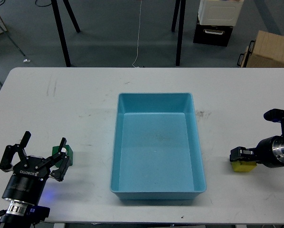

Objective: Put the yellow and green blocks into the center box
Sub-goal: 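Lift the yellow cube with the right gripper over the blue tray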

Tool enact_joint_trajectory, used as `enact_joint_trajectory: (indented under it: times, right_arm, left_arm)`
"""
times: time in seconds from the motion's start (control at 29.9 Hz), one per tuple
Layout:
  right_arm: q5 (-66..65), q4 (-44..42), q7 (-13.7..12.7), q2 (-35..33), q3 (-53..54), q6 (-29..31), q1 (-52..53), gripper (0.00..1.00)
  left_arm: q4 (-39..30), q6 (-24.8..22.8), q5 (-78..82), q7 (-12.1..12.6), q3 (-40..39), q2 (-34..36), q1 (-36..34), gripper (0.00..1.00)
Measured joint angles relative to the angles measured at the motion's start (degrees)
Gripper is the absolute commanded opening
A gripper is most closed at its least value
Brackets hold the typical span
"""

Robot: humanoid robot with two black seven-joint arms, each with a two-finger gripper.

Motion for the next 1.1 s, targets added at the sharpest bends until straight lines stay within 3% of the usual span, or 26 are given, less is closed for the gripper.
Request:
enact_joint_trajectory:
  times: [0.2,0.4,0.53,0.63,0.9,1.0,1.07,1.1]
  right_arm:
    - [0.95,5.52,-0.63,-4.32,0.07,-0.33,6.0,0.0]
    - [11.43,7.74,-1.29,-2.59,-2.7,-0.43,21.78,0.0]
    - [15.41,6.99,-1.29,7.55,-12.82,-2.78,34.96,0.0]
    - [19.0,6.15,-0.96,20.08,-21.66,-8.14,41.98,0.0]
    - [24.15,-1.85,-1.13,43.61,-26.13,-10.38,44.36,0.01]
    - [24.27,-4.9,-1.12,48.99,-28.02,-10.37,42.5,0.07]
    - [24.43,-5.85,-1.19,50.1,-28.97,-10.36,41.89,0.26]
    - [24.53,-6.17,-1.22,50.32,-29.34,-10.31,41.78,0.27]
  left_arm:
    - [0.07,0.0,0.04,0.01,0.05,-0.15,-0.1,1.0]
    - [0.08,0.0,1.54,0.07,2.0,-1.48,-1.11,1.0]
    - [0.08,0.0,2.34,-0.09,2.84,-2.02,-1.29,1.0]
    - [0.13,0.0,2.39,-0.19,2.74,-2.09,-1.29,1.0]
    - [0.17,0.0,2.27,-0.43,2.08,-2.01,-1.06,1.0]
    - [0.17,0.0,2.27,-0.44,2.07,-1.99,-1.03,1.0]
    - [0.17,0.0,2.29,-0.45,2.06,-1.94,-1.03,1.0]
    - [0.17,0.0,2.29,-0.44,2.06,-1.91,-1.03,1.0]
